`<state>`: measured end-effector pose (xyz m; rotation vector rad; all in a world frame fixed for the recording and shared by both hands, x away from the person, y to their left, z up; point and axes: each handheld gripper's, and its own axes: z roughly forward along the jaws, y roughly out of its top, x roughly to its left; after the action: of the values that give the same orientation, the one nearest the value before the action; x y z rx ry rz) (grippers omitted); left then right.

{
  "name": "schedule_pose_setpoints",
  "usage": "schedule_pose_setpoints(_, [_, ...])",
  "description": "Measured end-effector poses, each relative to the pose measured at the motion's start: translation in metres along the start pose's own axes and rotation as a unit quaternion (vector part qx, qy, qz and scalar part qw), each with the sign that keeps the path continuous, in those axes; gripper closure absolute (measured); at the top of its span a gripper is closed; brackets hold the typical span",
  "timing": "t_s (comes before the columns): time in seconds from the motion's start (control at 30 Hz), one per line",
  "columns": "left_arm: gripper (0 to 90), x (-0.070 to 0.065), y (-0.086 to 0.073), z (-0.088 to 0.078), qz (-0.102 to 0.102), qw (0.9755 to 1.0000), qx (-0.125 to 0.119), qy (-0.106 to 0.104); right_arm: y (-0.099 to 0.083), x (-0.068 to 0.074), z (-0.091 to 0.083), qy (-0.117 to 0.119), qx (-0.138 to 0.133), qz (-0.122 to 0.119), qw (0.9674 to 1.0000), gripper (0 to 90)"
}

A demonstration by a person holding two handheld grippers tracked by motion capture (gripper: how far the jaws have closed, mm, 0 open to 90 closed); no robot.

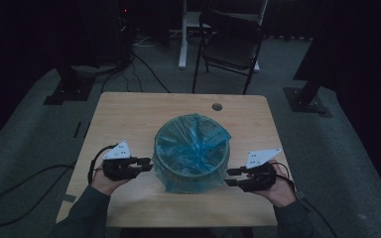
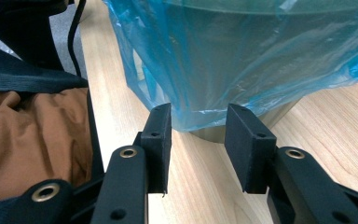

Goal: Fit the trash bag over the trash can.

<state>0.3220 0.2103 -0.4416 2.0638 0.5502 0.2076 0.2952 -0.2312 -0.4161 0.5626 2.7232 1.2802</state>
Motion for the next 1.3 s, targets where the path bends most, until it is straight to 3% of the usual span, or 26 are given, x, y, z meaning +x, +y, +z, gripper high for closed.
schedule_pose_setpoints(0.7, [65.2, 0.007, 0.024, -0.010, 0.015, 0.9998, -0.010, 0.000, -0.010, -0.006, 0.007, -0.043, -0.003, 0.011, 0.9990, 58.5])
schedule_pose_setpoints(1.07, [64.6, 0.011, 0.039, -0.010, 0.032, 0.9995, 0.000, -0.001, -0.012, -0.008, 0.007, -0.041, -0.005, 0.012, 0.9991, 58.5])
schedule_pose_setpoints(1.3, [64.2, 0.015, 0.043, -0.011, 0.030, 0.9995, 0.006, -0.002, -0.013, -0.008, 0.010, -0.038, 0.002, 0.014, 0.9992, 58.5])
